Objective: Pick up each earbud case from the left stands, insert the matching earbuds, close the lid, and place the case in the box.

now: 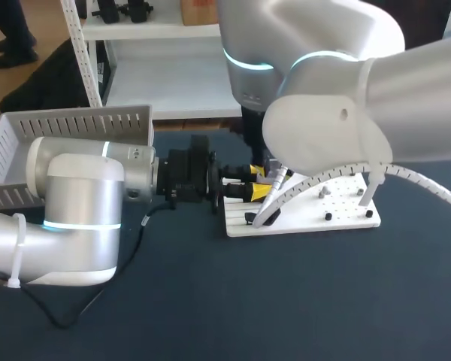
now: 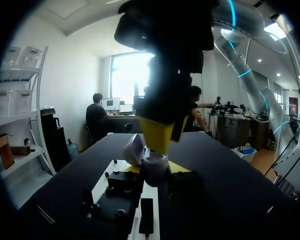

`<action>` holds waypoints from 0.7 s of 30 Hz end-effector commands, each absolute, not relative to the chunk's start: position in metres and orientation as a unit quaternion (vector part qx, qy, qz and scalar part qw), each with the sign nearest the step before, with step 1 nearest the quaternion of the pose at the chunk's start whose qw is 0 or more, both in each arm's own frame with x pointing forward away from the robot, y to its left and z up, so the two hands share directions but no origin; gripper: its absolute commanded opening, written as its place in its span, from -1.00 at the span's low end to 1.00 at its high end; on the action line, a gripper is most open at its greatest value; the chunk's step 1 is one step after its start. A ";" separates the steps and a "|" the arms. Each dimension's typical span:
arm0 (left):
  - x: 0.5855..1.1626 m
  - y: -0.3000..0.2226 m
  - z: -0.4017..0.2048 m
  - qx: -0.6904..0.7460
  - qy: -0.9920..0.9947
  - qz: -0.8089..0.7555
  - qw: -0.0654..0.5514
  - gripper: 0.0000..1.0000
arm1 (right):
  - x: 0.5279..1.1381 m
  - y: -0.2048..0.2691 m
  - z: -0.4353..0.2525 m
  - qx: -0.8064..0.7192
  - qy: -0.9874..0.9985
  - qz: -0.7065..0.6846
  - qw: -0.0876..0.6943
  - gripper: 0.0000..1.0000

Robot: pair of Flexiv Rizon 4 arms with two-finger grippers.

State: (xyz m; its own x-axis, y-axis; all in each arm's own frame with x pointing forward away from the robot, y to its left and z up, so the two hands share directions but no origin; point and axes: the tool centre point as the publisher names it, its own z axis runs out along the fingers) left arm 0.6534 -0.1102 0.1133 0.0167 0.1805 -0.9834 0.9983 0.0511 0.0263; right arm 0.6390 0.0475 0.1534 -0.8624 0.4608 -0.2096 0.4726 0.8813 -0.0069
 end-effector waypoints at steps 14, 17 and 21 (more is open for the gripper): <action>0.652 -0.110 0.113 0.533 0.551 -0.433 0.474 -1.00 | 0.609 -0.005 0.195 0.236 0.940 0.129 0.212 -0.28; 0.652 -0.110 0.113 0.533 0.551 -0.433 0.474 -1.00 | 0.609 -0.015 0.188 0.231 0.938 0.133 0.222 -0.25; 0.652 -0.110 0.113 0.533 0.551 -0.433 0.474 -1.00 | 0.610 -0.026 0.174 0.229 0.937 0.134 0.225 -0.14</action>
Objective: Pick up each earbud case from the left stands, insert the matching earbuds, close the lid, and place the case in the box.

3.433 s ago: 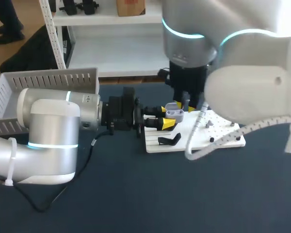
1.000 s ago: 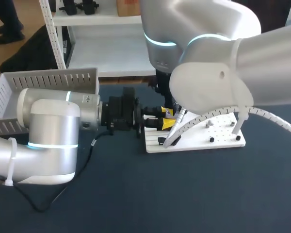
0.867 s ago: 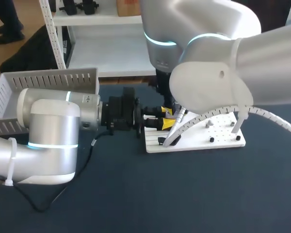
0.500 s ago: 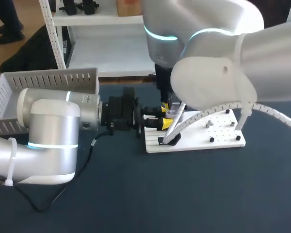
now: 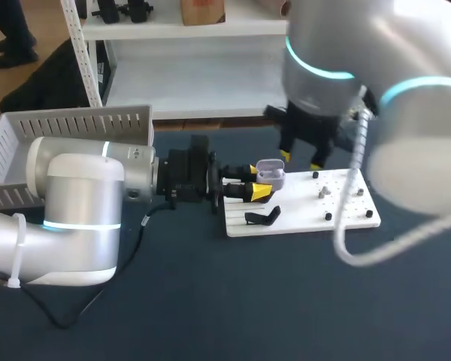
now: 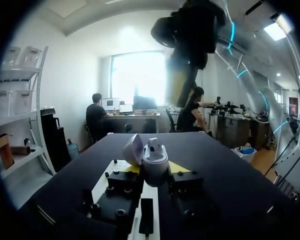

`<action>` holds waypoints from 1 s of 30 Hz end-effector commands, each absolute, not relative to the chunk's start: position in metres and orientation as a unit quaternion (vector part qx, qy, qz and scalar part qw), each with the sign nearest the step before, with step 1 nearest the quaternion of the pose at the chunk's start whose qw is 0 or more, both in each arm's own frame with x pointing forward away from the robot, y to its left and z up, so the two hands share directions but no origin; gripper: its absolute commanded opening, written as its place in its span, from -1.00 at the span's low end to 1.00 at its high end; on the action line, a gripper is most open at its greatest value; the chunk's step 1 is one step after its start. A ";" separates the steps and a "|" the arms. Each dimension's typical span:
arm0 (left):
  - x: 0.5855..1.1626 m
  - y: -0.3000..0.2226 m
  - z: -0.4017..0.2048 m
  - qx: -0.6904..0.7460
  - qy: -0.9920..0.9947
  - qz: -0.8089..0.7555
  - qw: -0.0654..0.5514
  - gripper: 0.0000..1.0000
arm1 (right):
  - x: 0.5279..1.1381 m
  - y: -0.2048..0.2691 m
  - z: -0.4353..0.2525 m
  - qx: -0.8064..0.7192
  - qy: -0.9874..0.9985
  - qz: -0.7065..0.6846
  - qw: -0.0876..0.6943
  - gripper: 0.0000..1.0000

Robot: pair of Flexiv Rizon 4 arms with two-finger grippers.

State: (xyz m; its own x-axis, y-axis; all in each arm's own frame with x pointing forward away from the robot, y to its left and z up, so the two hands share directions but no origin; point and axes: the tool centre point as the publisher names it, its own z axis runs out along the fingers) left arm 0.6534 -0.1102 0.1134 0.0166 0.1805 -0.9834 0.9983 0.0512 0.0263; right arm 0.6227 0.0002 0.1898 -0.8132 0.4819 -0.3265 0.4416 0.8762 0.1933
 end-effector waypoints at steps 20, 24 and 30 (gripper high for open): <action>0.652 -0.110 0.113 0.533 0.551 -0.433 0.474 -1.00 | 0.656 -0.034 0.077 0.179 0.958 0.135 0.177 -0.07; 0.652 -0.110 0.113 0.533 0.551 -0.433 0.474 -1.00 | 0.668 -0.036 0.067 0.179 0.959 0.129 0.178 -0.11; 0.652 -0.110 0.113 0.533 0.551 -0.433 0.474 -1.00 | 0.680 -0.040 0.055 0.177 0.960 0.130 0.174 -0.09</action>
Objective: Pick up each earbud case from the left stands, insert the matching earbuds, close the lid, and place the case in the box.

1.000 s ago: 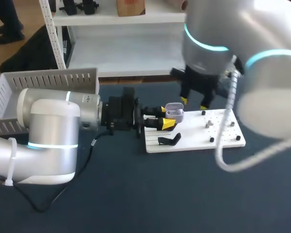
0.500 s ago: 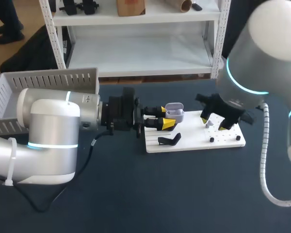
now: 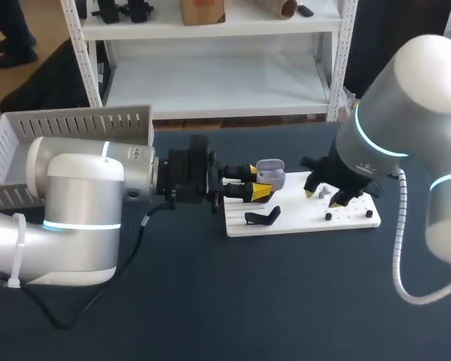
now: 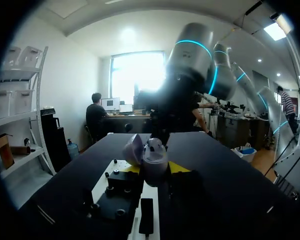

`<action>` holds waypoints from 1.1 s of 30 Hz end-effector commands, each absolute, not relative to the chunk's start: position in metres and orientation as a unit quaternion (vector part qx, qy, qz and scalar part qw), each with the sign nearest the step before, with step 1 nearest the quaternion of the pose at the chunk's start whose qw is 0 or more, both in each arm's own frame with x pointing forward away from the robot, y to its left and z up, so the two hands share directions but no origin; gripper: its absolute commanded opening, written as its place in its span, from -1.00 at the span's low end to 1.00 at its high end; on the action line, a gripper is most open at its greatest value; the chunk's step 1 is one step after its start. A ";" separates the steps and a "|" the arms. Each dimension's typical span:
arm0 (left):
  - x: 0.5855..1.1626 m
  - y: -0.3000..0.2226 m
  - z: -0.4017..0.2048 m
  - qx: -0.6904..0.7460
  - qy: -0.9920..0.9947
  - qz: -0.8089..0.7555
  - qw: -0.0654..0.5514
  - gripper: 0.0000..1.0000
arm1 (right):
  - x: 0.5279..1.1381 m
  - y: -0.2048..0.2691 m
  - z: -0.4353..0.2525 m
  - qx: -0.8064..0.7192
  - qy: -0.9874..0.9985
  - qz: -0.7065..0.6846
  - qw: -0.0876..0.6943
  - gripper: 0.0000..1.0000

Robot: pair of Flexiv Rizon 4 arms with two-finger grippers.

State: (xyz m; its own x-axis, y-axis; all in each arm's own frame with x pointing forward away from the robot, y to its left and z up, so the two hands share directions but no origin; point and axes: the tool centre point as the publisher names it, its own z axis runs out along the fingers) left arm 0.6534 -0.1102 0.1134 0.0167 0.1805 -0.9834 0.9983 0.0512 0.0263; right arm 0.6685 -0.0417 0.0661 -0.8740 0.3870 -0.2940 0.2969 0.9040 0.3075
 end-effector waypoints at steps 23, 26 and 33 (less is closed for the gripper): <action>0.652 -0.110 0.113 0.533 0.551 -0.433 0.474 -1.00 | 0.693 -0.052 0.048 0.185 0.959 0.145 0.160 1.00; 0.652 -0.110 0.113 0.533 0.551 -0.433 0.474 -1.00 | 0.700 -0.057 0.045 0.176 0.960 0.148 0.162 1.00; 0.652 -0.110 0.113 0.533 0.551 -0.433 0.474 -1.00 | 0.710 -0.054 0.039 0.133 0.967 0.144 0.161 -0.08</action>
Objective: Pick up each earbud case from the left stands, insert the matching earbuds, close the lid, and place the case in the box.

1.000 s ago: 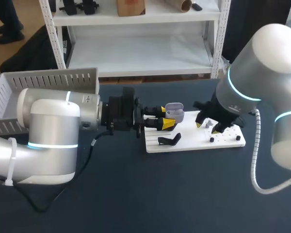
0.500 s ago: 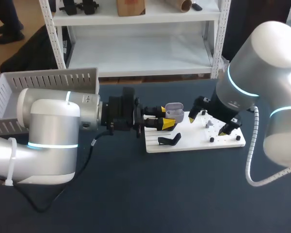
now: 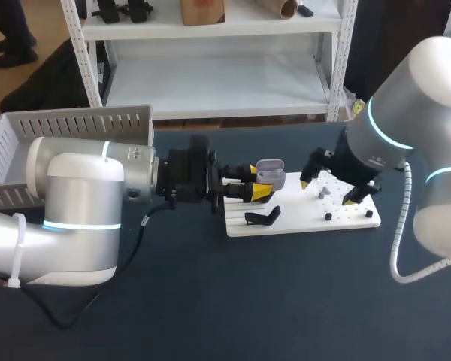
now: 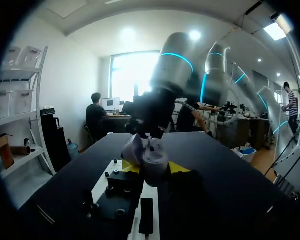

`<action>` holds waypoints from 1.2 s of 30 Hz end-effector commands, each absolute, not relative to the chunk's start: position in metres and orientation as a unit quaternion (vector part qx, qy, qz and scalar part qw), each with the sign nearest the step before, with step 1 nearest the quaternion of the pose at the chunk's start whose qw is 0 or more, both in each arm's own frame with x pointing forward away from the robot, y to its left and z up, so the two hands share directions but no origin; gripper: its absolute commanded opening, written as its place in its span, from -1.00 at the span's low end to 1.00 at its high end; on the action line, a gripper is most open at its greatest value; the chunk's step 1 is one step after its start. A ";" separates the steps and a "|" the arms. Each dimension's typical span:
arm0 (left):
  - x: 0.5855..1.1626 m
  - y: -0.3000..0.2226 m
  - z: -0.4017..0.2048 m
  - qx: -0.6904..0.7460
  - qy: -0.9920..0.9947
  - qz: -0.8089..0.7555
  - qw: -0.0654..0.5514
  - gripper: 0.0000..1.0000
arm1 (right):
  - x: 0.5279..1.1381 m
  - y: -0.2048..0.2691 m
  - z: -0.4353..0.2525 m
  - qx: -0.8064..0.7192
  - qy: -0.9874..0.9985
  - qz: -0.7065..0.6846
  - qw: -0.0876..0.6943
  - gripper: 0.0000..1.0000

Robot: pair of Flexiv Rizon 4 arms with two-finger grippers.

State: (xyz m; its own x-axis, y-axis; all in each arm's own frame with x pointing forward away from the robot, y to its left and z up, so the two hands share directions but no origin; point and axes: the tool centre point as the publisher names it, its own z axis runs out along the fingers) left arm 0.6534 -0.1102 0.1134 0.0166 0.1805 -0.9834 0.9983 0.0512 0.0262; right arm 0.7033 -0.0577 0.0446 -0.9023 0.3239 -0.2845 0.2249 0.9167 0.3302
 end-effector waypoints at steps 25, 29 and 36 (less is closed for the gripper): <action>0.652 -0.110 0.113 0.533 0.551 -0.433 0.474 -1.00 | 0.716 -0.071 0.034 0.111 0.973 0.128 0.154 -0.22; 0.652 -0.110 0.113 0.533 0.551 -0.433 0.474 -1.00 | 0.717 -0.075 0.035 0.101 0.976 0.124 0.149 -0.22; 0.652 -0.110 0.113 0.533 0.551 -0.433 0.474 -1.00 | 0.718 -0.074 0.031 0.092 0.978 0.124 0.142 -0.28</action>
